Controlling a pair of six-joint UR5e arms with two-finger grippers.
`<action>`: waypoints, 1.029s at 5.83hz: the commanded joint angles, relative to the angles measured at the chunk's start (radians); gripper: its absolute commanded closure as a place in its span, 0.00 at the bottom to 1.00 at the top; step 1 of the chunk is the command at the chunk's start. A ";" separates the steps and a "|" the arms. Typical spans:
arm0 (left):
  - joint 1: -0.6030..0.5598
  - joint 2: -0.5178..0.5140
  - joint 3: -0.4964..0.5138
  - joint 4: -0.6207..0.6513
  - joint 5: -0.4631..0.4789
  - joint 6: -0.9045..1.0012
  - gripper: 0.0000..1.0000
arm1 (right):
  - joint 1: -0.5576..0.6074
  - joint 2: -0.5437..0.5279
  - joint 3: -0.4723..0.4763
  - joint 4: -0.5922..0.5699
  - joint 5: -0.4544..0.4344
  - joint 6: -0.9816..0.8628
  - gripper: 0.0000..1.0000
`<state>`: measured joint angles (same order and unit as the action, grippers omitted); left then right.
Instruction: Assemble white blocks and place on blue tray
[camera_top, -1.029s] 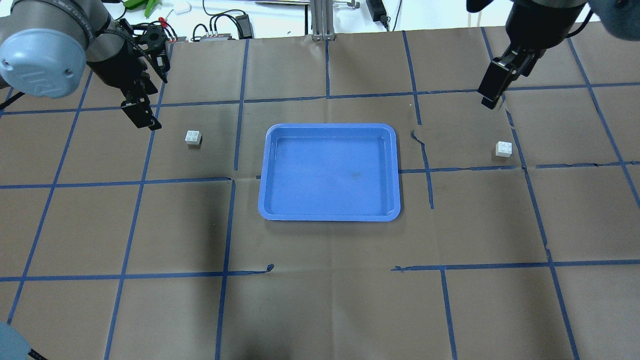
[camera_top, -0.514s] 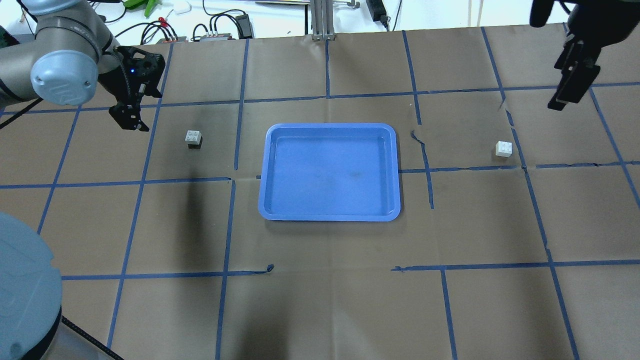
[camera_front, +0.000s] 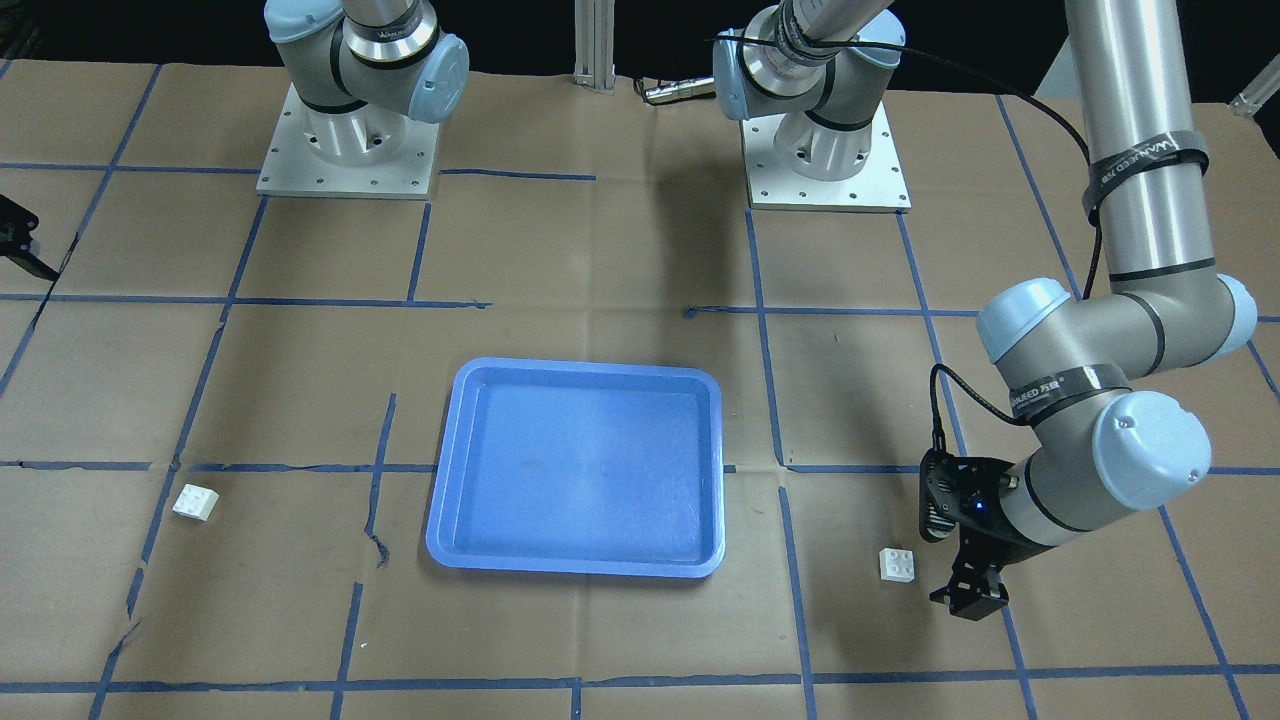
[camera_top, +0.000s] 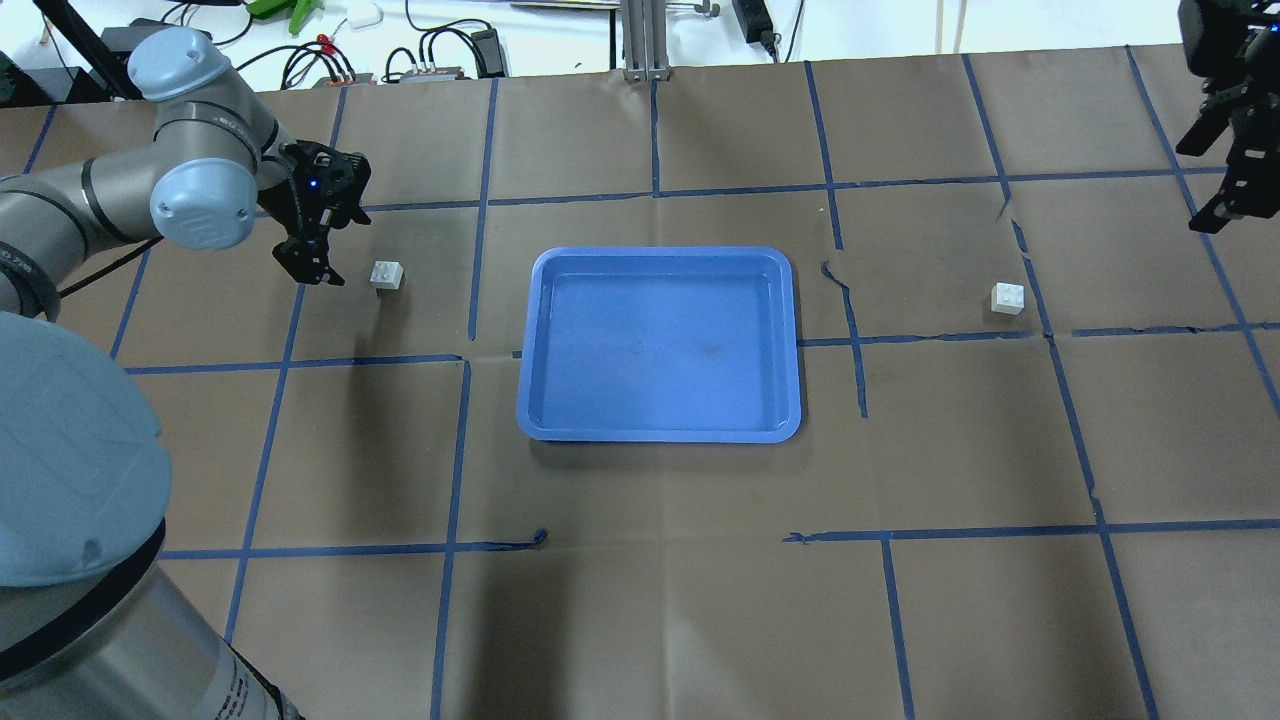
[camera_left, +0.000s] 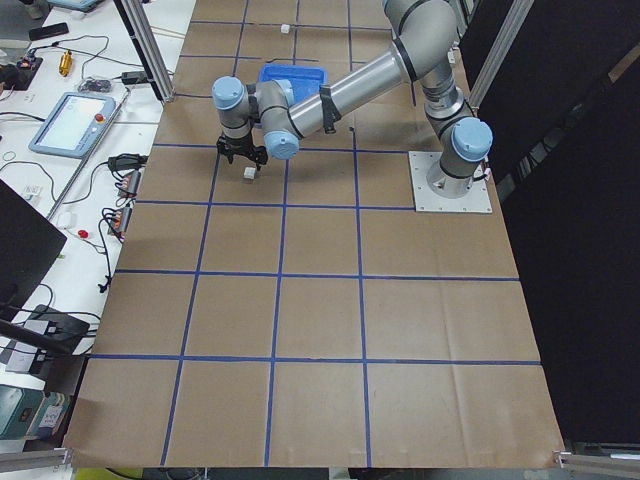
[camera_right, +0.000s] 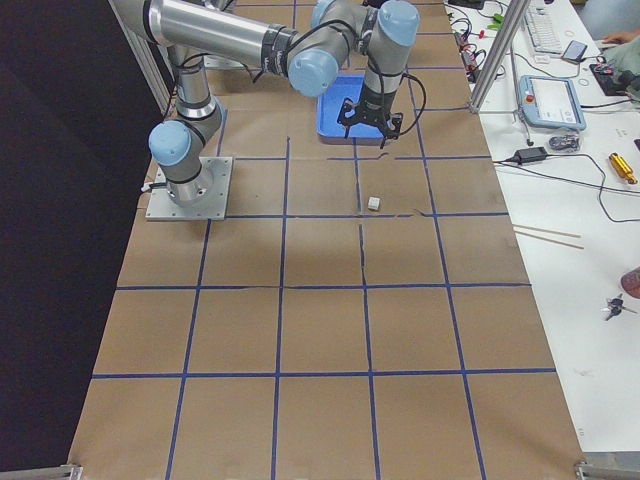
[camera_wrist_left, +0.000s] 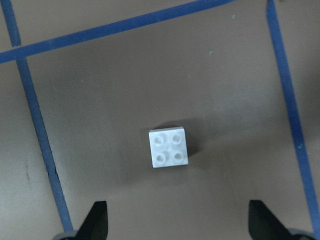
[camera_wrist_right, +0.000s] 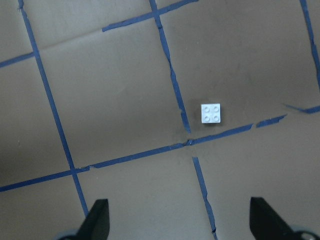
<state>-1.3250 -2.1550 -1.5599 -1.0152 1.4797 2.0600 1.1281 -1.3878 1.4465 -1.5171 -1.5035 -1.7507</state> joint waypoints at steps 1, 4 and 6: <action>0.000 -0.037 -0.026 0.056 -0.027 0.006 0.02 | -0.071 0.089 0.000 -0.050 0.208 -0.106 0.00; 0.000 -0.043 -0.026 0.060 -0.027 0.011 0.69 | -0.151 0.160 0.180 -0.210 0.492 -0.285 0.00; 0.000 -0.039 -0.025 0.060 -0.027 0.011 0.90 | -0.152 0.206 0.331 -0.372 0.503 -0.285 0.00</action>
<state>-1.3254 -2.1961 -1.5857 -0.9566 1.4526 2.0706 0.9774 -1.2092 1.7112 -1.8147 -1.0063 -2.0327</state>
